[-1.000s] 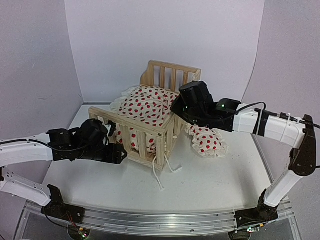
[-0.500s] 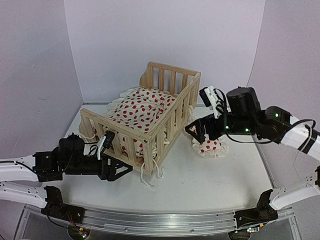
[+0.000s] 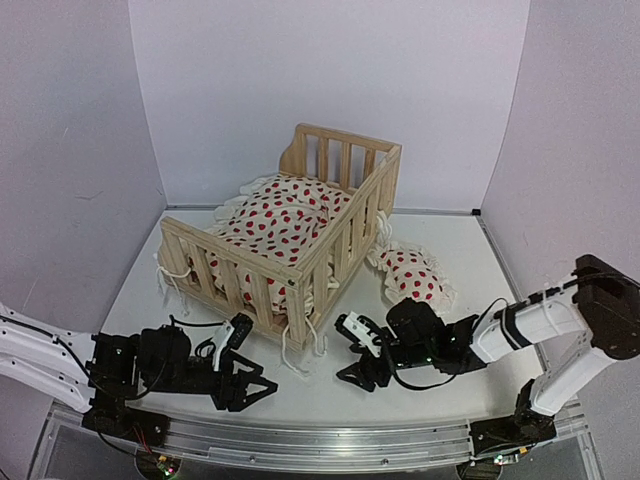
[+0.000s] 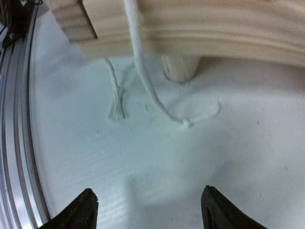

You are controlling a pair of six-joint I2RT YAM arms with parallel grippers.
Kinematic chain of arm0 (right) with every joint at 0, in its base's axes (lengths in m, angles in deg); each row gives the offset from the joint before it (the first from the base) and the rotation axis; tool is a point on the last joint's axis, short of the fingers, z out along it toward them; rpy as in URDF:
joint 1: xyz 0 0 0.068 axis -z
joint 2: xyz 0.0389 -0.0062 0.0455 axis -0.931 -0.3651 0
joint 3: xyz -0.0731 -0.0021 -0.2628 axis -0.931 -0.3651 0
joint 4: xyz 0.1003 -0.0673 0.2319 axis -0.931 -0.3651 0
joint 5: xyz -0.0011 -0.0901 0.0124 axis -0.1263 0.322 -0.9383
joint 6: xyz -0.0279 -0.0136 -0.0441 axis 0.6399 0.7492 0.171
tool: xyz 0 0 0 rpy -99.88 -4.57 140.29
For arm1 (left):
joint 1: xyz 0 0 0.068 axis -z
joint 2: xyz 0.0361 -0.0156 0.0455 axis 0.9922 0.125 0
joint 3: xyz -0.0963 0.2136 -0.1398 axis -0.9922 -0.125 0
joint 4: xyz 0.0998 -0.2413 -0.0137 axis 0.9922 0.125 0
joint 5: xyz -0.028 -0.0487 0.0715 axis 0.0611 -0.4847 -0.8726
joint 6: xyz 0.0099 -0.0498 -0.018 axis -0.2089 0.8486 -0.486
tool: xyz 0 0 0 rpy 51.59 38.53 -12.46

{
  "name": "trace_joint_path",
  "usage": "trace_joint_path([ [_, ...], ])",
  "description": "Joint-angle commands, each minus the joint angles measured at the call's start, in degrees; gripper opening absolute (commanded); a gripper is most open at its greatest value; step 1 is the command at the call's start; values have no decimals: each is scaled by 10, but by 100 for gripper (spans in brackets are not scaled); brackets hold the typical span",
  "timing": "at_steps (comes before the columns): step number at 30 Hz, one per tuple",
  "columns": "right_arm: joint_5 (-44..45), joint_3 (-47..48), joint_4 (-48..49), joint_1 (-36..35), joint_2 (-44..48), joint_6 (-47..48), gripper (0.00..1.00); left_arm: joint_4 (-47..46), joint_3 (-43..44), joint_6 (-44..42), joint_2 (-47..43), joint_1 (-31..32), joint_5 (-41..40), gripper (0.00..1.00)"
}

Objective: Set up the pet bed

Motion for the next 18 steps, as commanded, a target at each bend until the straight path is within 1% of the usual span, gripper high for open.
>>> trace_joint_path([
  [1,66,-16,335,-14,-67,5,71,-87,-20,-3,16,46,-136,60],
  [3,78,-13,386,-16,-109,2,64,-101,-14,-12,35,60,-158,58],
  [6,82,-17,501,-24,-185,2,58,-128,-6,-31,67,67,-160,57],
  [7,86,-14,523,-25,-202,-16,56,-133,-3,-36,73,68,-155,57],
  [12,91,4,574,-34,-259,-39,47,-157,-7,-40,79,69,-140,56],
  [15,88,21,588,-39,-282,-52,33,-173,-21,-30,69,69,-149,57],
  [18,80,23,592,-44,-282,-85,11,-195,-34,-28,68,69,-156,61],
])
